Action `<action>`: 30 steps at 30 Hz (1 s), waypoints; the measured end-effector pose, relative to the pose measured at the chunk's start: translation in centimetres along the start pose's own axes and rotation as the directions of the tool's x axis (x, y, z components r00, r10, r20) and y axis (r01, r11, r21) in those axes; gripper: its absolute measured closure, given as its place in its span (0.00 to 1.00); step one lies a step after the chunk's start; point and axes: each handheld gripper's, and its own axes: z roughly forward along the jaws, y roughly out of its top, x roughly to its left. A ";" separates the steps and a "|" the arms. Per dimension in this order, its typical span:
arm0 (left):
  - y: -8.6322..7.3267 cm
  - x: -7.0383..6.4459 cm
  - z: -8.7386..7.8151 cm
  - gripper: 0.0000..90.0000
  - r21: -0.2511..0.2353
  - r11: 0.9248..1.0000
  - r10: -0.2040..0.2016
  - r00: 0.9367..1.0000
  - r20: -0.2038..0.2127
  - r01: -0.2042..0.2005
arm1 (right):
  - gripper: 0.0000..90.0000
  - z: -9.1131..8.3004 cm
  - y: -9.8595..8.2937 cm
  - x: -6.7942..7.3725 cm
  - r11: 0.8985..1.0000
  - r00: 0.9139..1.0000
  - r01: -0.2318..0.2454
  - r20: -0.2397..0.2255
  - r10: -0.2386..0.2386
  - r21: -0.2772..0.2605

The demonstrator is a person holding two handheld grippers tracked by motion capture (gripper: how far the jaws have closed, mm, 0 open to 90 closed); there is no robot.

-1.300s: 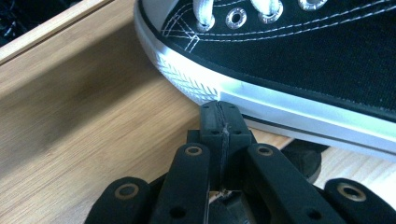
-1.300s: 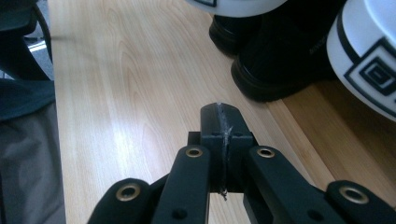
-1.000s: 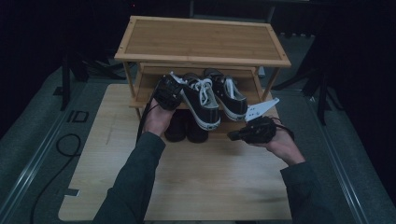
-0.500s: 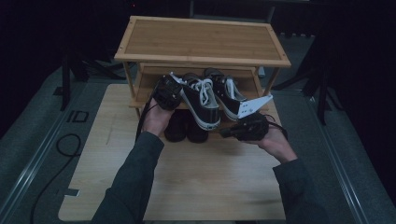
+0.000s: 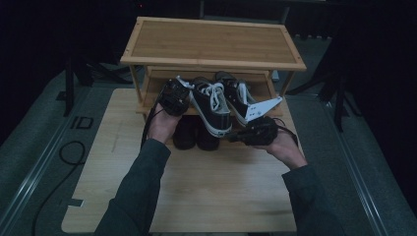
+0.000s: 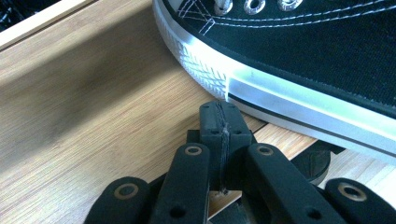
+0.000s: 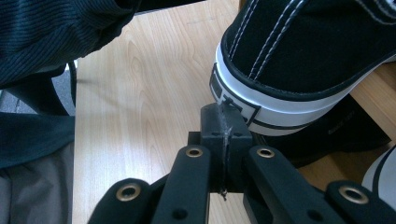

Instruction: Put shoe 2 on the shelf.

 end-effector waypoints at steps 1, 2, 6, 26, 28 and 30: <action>-0.1 0.1 -0.1 1.00 0.001 1.000 -0.001 1.000 -0.002 0.001 | 1.00 0.0 0.0 0.0 1.000 1.000 0.000 0.001 0.000 0.000; -0.1 0.1 -0.1 1.00 0.005 1.000 0.000 1.000 -0.005 0.000 | 1.00 0.0 0.0 0.0 1.000 1.000 0.000 0.001 0.000 -0.001; -0.2 0.5 -0.3 1.00 0.016 1.000 0.015 1.000 -0.010 -0.015 | 1.00 0.0 0.0 0.0 1.000 1.000 -0.001 -0.002 0.001 -0.002; -1.1 1.6 -0.6 0.98 0.011 1.000 -0.005 0.999 -0.033 0.005 | 1.00 0.2 0.2 0.1 1.000 1.000 0.003 -0.003 -0.003 0.005; -1.1 1.6 -0.6 0.99 0.012 1.000 -0.001 0.999 -0.034 0.001 | 1.00 0.3 0.3 0.1 1.000 1.000 0.003 -0.004 -0.003 0.003; -1.2 1.5 -0.6 1.00 0.006 1.000 0.001 0.999 -0.036 -0.001 | 1.00 0.4 0.3 0.1 1.000 1.000 0.004 -0.005 -0.004 0.000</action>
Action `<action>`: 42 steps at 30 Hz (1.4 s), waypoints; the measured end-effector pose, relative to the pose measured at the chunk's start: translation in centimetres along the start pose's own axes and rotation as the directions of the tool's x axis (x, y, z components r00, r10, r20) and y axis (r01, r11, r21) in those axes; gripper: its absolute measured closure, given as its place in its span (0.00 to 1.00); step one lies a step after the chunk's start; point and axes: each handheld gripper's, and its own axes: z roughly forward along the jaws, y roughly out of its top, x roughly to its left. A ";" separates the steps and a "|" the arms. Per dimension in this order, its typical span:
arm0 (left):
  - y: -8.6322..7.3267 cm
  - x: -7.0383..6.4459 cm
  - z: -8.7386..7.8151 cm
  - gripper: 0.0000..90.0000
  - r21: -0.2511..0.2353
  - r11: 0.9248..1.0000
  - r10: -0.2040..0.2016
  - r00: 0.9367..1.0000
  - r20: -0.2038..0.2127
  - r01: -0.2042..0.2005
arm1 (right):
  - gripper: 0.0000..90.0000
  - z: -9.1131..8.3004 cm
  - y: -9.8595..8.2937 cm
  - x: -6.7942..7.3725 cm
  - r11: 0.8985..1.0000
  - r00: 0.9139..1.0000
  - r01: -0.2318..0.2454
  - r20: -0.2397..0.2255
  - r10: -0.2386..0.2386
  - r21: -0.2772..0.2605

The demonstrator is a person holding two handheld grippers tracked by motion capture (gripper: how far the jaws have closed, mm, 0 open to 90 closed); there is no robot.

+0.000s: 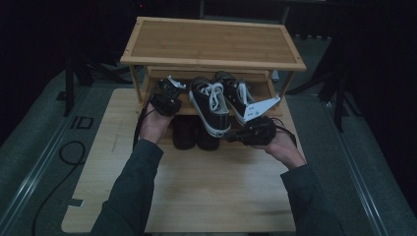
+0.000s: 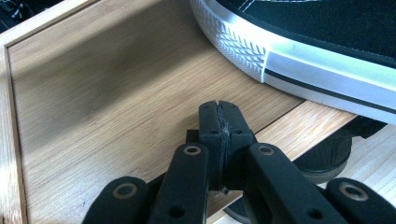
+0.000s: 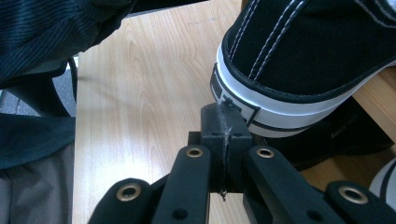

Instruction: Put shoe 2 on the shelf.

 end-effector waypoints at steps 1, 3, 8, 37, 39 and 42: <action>0.0 0.0 0.0 1.00 0.000 1.000 0.001 1.000 -0.001 -0.001 | 1.00 0.1 0.0 0.0 1.000 1.000 0.001 -0.001 -0.001 -0.001; 0.0 0.0 0.0 1.00 0.001 1.000 0.000 1.000 0.000 0.000 | 1.00 0.2 0.0 0.0 1.000 1.000 -0.004 -0.005 0.004 -0.005; -0.1 0.1 0.0 1.00 0.001 1.000 0.002 1.000 0.006 -0.002 | 1.00 0.5 0.2 0.0 1.000 1.000 -0.006 -0.015 0.006 -0.008; -0.2 -0.1 0.1 1.00 -0.022 1.000 -0.013 1.000 0.000 0.013 | 1.00 2.8 1.5 0.0 0.999 0.999 -0.024 -0.047 0.023 -0.025; -0.2 -0.1 0.1 1.00 -0.023 1.000 -0.011 1.000 0.000 0.011 | 1.00 2.9 1.6 -0.1 0.999 0.999 -0.022 -0.047 0.021 -0.026; -0.3 -0.1 0.1 1.00 -0.023 1.000 -0.011 1.000 0.000 0.011 | 1.00 3.0 1.7 -0.1 0.999 0.998 -0.027 -0.049 0.025 -0.030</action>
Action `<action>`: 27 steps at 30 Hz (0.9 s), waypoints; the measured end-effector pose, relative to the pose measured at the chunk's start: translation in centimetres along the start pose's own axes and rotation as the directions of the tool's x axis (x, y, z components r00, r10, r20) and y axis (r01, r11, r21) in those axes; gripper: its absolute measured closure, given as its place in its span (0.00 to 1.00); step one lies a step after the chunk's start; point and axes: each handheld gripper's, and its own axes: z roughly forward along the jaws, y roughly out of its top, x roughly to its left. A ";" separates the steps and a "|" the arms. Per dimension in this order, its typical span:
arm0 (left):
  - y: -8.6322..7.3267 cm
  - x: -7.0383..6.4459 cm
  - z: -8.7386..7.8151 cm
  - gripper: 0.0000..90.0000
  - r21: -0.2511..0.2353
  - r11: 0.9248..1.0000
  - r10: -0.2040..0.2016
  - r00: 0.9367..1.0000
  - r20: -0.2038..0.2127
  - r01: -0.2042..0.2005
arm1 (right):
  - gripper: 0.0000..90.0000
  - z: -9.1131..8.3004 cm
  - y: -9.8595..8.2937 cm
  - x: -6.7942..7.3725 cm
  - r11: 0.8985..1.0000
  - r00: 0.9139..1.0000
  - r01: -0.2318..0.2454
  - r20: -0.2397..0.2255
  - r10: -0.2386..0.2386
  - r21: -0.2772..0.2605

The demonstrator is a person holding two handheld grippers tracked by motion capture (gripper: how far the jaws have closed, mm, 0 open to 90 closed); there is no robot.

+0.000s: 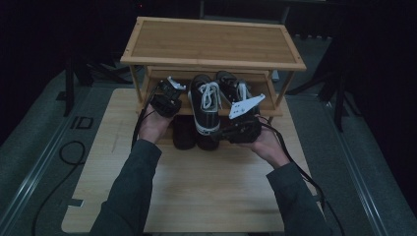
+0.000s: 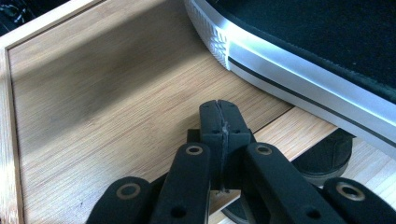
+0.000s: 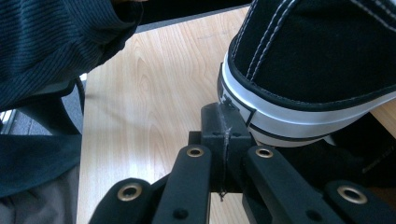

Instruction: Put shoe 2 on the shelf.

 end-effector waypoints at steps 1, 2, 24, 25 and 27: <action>0.0 0.0 0.0 1.00 0.000 1.000 0.000 1.000 0.000 0.000 | 1.00 0.1 0.0 0.0 1.000 1.000 0.002 0.000 -0.002 -0.002; 0.0 0.0 0.0 1.00 -0.001 1.000 0.000 1.000 0.000 0.000 | 1.00 0.1 0.0 0.0 1.000 1.000 0.002 -0.001 -0.002 -0.007; 0.0 0.1 0.0 1.00 0.005 1.000 0.004 1.000 0.001 -0.004 | 1.00 1.4 0.1 -1.2 0.998 0.995 -0.044 0.089 0.047 -0.040; 0.0 0.1 0.0 1.00 0.006 1.000 0.004 1.000 0.000 -0.004 | 1.00 1.4 0.1 -1.1 0.998 0.995 -0.046 0.090 0.049 -0.042; 0.0 0.1 -0.1 1.00 0.008 1.000 0.005 1.000 0.001 -0.005 | 1.00 1.5 0.1 -1.1 0.998 0.995 -0.048 0.091 0.052 -0.046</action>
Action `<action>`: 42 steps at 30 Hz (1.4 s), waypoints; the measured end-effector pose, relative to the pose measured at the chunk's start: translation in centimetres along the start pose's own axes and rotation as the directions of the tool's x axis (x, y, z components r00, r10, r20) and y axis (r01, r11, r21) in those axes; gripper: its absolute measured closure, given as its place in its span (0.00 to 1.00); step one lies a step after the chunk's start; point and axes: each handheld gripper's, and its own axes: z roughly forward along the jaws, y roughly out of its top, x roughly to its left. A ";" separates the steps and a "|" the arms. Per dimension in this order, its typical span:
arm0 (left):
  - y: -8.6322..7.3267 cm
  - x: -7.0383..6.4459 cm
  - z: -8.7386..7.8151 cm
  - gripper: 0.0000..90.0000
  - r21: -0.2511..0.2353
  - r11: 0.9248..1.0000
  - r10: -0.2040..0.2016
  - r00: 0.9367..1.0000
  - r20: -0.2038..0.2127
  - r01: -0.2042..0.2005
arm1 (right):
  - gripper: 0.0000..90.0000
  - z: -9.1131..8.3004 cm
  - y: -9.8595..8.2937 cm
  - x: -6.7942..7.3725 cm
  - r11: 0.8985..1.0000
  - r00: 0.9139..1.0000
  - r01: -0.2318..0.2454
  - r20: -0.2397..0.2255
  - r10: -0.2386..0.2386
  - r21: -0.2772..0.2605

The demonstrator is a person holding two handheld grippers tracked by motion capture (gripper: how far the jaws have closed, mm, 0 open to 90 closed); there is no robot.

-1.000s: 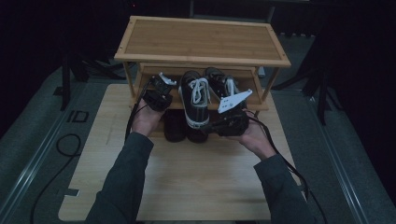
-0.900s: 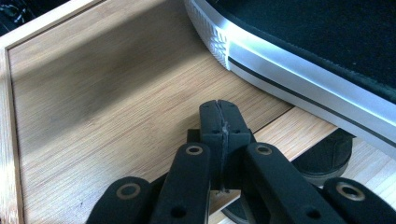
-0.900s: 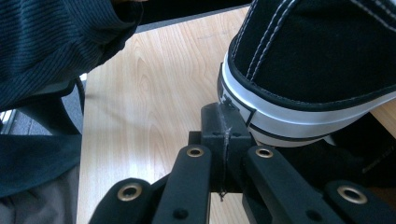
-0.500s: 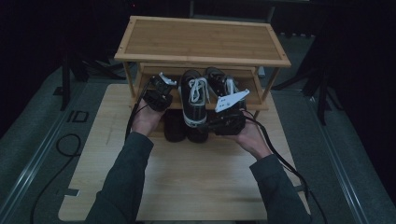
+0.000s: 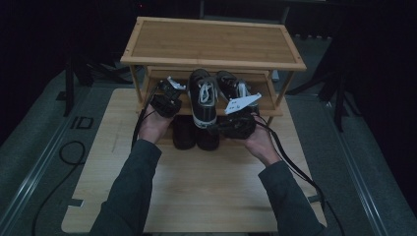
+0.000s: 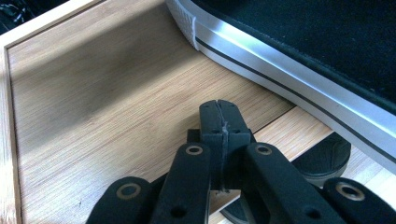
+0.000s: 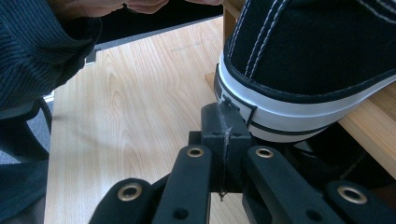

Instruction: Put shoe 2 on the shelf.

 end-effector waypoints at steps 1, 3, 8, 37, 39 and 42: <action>0.0 0.0 0.0 1.00 -0.001 1.000 -0.001 1.000 0.002 0.001 | 1.00 0.0 0.0 0.0 1.000 1.000 -0.001 0.000 0.001 -0.001; 0.0 0.1 0.0 1.00 -0.001 1.000 -0.001 1.000 0.006 0.001 | 1.00 -0.1 -0.1 0.0 1.000 1.000 0.004 0.002 -0.004 0.000; 0.0 0.1 0.0 1.00 -0.003 1.000 -0.002 1.000 0.006 0.002 | 1.00 -0.3 -0.1 0.0 1.000 1.000 0.010 0.014 -0.010 0.002; 0.0 -0.1 0.0 1.00 -0.004 1.000 -0.007 1.000 -0.004 0.007 | 1.00 0.3 0.0 0.0 0.999 1.000 0.018 0.018 -0.017 -0.037; 0.0 -0.1 0.0 1.00 -0.005 1.000 -0.007 1.000 -0.002 0.007 | 1.00 0.4 0.1 -0.1 0.999 1.000 0.014 0.011 -0.014 -0.038; 0.0 -0.1 0.0 1.00 -0.006 1.000 -0.008 1.000 -0.002 0.008 | 1.00 0.5 0.2 -0.1 0.999 1.000 0.020 0.014 -0.019 -0.034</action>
